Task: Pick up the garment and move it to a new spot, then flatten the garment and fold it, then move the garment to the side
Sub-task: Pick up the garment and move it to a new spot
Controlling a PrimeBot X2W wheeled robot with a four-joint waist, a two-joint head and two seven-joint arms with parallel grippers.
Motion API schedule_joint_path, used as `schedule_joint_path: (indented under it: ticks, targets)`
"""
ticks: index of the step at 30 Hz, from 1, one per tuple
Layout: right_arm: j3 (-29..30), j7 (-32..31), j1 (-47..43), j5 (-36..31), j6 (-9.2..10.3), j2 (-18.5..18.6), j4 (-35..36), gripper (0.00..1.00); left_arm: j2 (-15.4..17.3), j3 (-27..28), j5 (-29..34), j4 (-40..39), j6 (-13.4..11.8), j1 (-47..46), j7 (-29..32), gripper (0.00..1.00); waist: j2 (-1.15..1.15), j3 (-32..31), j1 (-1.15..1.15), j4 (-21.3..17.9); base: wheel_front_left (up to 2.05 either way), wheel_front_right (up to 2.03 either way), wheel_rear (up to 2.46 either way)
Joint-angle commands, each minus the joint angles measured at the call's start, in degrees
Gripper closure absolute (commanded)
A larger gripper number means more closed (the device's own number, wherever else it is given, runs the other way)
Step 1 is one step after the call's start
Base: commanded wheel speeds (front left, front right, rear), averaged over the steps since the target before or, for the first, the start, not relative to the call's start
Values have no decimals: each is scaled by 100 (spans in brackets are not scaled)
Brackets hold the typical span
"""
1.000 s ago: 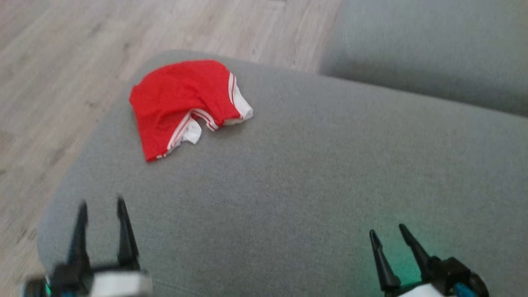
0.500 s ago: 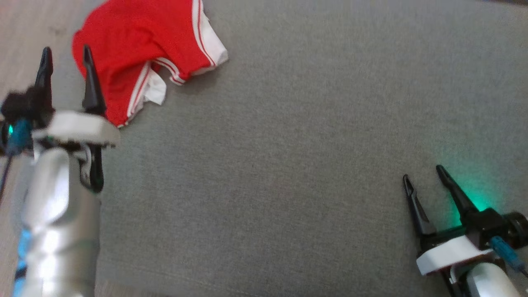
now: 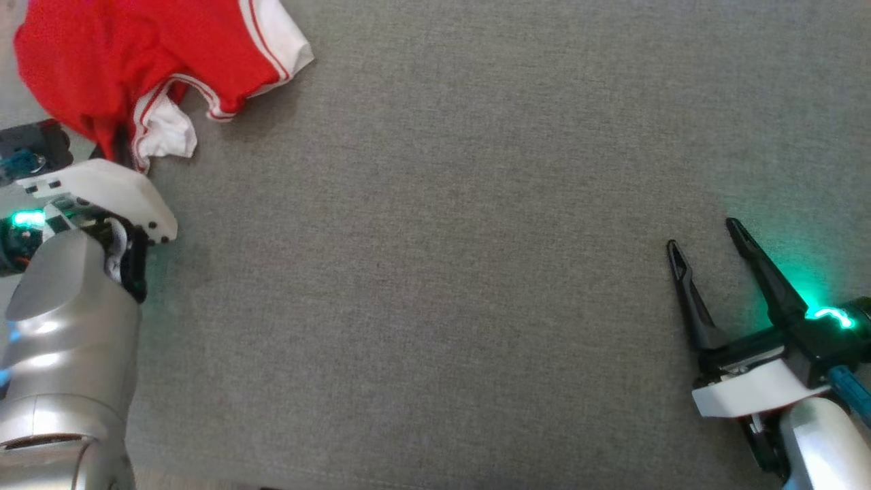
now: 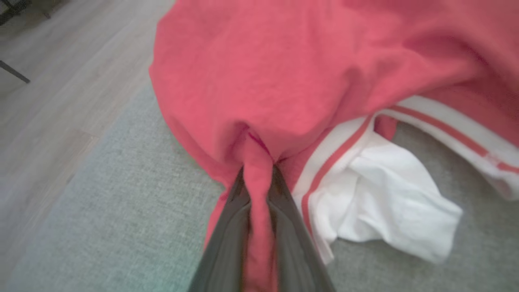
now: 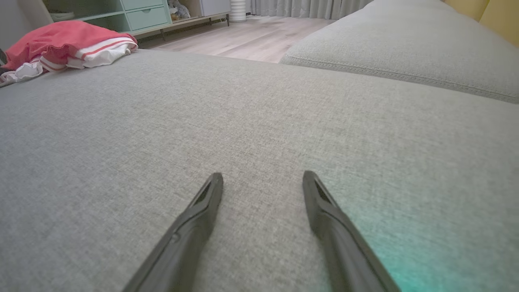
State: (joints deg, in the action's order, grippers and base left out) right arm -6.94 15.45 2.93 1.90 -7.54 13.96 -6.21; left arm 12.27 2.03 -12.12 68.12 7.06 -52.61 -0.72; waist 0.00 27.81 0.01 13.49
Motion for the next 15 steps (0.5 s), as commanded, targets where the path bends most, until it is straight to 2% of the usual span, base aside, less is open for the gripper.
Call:
schedule_joint_path:
  ticks: [1,8,15]
  targets:
    - [2,-45,-19,-53,5,110,-176,0,320,59,-20,-67,3,-15,-108,100,0,-60,-1,-14,0,0,0]
    - [-240,-45,-8,32,5,-218,-346,0,585,-447,76,-382,39,-437,-924,100,0,-871,-1,-281,0,0,0]
    - [-479,-45,-158,181,5,-652,-629,0,700,-1374,-283,-1326,41,-862,-950,100,0,-2100,-1,-954,0,0,0]
